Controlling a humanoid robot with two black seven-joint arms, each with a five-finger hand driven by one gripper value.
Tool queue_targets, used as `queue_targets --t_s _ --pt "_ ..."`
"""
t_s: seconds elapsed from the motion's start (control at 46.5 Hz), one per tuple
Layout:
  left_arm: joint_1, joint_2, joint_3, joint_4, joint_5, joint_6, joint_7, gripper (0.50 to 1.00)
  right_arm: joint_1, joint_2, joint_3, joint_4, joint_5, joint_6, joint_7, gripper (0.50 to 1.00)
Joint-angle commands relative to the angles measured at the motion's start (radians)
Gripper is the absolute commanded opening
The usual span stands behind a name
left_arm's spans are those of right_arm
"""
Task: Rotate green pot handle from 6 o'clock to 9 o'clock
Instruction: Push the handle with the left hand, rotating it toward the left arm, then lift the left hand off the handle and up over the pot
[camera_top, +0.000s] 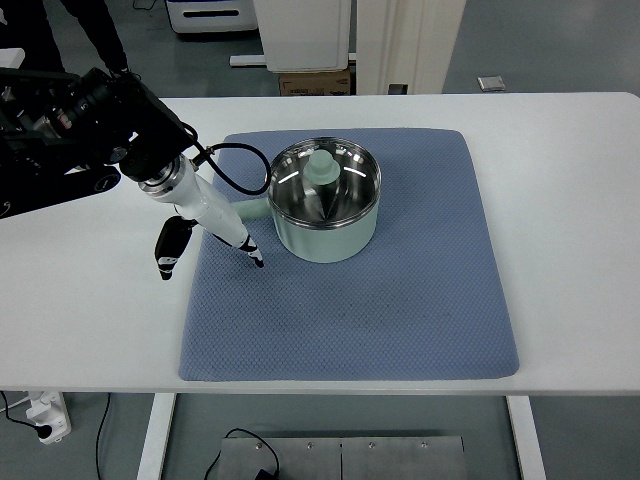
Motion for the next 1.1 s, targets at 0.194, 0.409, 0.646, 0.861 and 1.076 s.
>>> queue_targets --t_s 0.194,0.409,0.646,0.861,1.076 --pt "0.000 -0.041 0.002 0.051 0.019 0.000 0.029 1.000 0.000 0.000 0.000 0.000 0.000 0.000 0.000 1.000" --pt "0.002 -0.057 0.006 0.086 0.042 0.000 0.041 1.000 0.000 0.000 0.000 0.000 0.000 0.000 0.000 1.000" --pt "0.002 -0.057 0.011 0.099 0.051 0.000 0.046 1.000 0.000 0.000 0.000 0.000 0.000 0.000 0.000 1.000" --pt "-0.014 -0.015 0.002 -0.015 -0.075 0.000 0.025 1.000 0.000 0.000 0.000 0.000 0.000 0.000 0.000 1.000" --pt "-0.006 0.016 -0.087 -0.105 -0.334 0.000 0.014 1.000 0.000 0.000 0.000 0.000 0.000 0.000 0.000 1.000"
